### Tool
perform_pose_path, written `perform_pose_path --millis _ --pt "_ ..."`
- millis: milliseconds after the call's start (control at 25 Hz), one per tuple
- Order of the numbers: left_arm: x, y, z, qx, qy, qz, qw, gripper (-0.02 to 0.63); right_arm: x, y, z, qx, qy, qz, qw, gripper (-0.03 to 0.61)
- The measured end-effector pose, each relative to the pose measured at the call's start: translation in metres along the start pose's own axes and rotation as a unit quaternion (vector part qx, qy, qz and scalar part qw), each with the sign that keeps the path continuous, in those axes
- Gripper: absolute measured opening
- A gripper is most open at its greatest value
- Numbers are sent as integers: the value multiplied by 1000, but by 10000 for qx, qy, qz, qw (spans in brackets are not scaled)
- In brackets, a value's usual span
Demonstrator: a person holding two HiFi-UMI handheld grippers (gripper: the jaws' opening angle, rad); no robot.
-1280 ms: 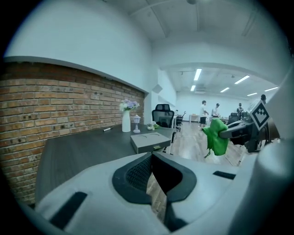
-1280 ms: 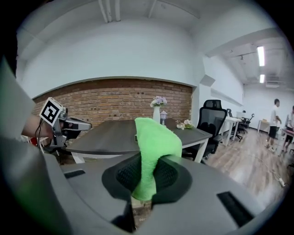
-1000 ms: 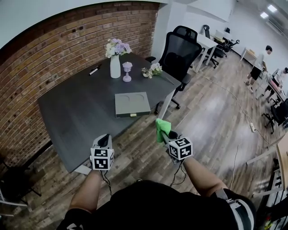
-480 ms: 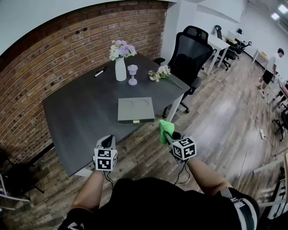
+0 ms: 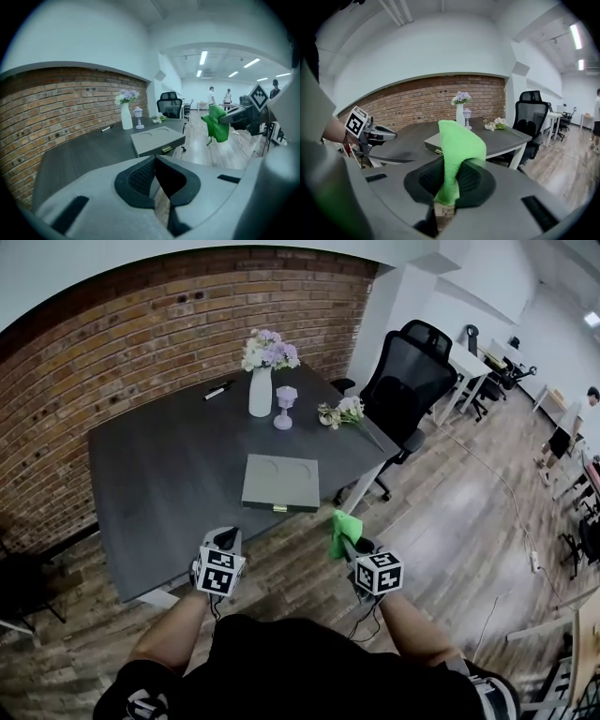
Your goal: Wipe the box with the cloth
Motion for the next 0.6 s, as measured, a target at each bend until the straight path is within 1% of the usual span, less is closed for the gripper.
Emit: perform_pose_path --millis 120,240,440,600 --pt "-2 0 2 -237 -20 -27 9997 8 -7 -1 1 7 -17 -57 10000 43" --pt "-1 7 5 -187 37 -74 9998 8 -19 3 0 10 -19 -182 9998 43" --pt "-14 16 18 -134 216 74 9996 8 -44 8 -8 130 -17 -353 9993 43" --pt "-31 16 14 -39 296 137 9995 8 -53 1 -9 -69 13 -293 9995 43"
Point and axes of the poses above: the fingertips, and each gripper's own axes: x backward along the fingers, y to its left, z out of its underside, the point moved 3 cm from there along x, backward along the fingers, and after that the axes turned 13 degrees about -z, right-handed, at the moved point
